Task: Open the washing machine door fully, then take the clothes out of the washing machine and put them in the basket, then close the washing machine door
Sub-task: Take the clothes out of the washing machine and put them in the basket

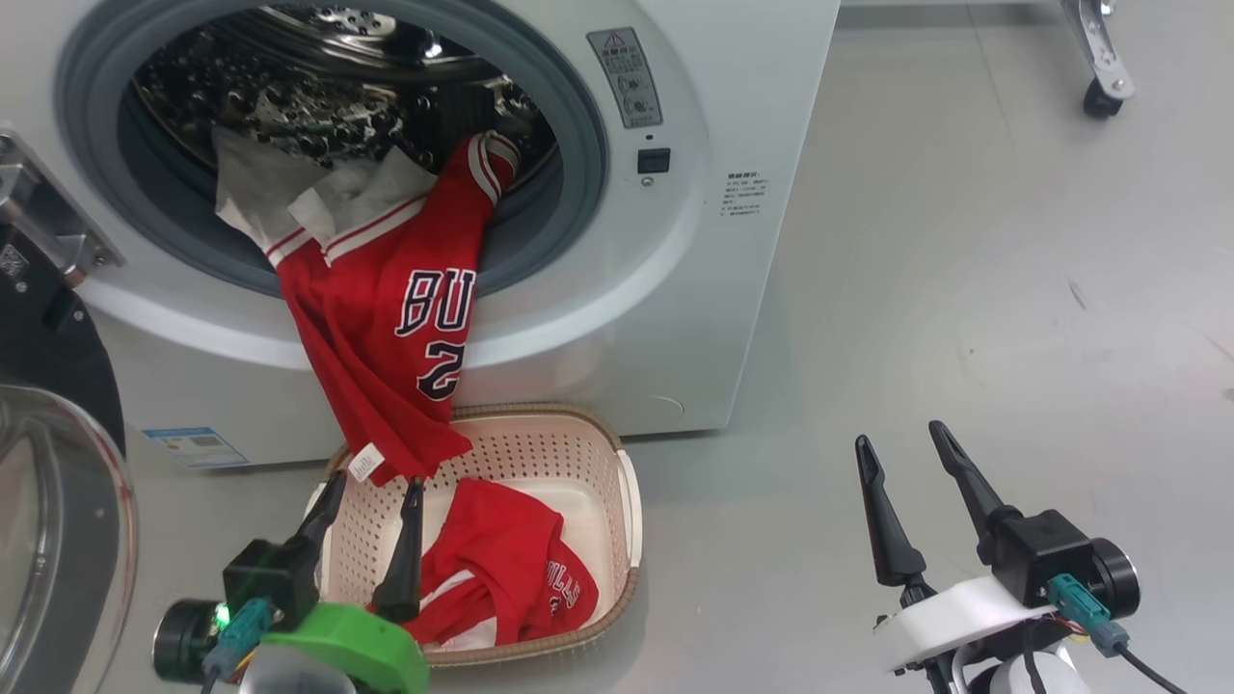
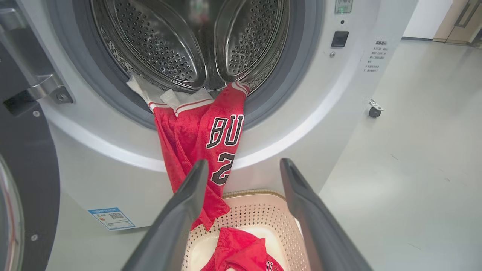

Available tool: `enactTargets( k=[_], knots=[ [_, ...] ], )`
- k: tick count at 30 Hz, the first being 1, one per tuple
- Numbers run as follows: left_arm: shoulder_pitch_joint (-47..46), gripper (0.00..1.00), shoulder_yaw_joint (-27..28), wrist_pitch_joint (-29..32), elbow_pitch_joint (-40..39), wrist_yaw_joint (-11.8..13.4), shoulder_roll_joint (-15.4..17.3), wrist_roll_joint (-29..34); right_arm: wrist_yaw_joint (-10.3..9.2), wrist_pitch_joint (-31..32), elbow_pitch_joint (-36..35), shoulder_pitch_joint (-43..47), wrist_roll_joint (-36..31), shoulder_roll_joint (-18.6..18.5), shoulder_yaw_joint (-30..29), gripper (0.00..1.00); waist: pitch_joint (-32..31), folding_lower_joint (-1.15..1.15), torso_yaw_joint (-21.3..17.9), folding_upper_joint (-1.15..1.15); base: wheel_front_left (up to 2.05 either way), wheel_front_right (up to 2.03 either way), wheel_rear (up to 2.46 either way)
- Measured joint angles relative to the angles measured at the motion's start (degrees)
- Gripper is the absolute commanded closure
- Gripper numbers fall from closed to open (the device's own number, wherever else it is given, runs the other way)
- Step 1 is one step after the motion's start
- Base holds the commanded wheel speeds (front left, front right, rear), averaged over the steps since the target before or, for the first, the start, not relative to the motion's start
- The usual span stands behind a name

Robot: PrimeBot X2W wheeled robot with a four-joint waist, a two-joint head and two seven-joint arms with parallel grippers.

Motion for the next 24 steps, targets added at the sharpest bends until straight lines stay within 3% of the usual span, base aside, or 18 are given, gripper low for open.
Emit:
enactTargets(
  k=[10,24],
  knots=[
    [-8.28,0.00,-1.01,5.08,7.09,-1.02,-0.09,-0.13,0.58,0.43,-1.90,-2.27,-0.20,-0.22,0.36,0.00,5.46,0.00,-1.83,0.00,0.00,0.00,0.00],
    [-23.51,0.00,1.99,12.32,17.73,-1.52,0.16,-2.77,1.51,0.42,-3.50,-6.88,-0.18,-0.13,0.74,0.00,14.58,0.00,-5.13,0.00,0.00,0.00,0.00]
  ],
)
